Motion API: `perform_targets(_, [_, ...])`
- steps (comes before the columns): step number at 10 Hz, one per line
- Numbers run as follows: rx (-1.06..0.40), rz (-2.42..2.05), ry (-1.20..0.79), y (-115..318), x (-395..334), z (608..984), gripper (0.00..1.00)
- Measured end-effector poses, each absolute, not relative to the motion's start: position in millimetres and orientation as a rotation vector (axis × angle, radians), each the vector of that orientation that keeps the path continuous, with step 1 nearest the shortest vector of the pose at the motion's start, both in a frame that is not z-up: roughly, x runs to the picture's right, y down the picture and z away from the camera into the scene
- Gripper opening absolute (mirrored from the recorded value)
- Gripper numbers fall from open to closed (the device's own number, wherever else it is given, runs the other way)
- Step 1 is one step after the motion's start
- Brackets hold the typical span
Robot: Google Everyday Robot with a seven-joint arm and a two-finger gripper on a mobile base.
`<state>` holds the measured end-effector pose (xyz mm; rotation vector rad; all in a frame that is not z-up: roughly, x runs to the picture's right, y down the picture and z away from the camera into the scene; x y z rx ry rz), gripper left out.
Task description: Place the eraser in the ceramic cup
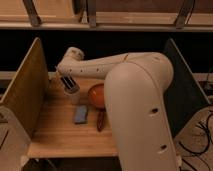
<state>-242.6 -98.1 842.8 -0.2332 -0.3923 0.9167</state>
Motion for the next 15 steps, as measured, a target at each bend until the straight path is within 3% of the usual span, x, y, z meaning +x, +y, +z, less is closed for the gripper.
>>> perform_targets(4, [-0.27, 0.932, -0.406, -82, -243, 846, 0.0])
perform_targets(6, [-0.289, 0.923, -0.402, -73, -242, 846, 0.06])
perform_targets(9, [-0.29, 0.92, -0.405, -73, -244, 845, 0.01])
perform_targets(15, [-0.291, 0.921, -0.404, -72, -244, 846, 0.57])
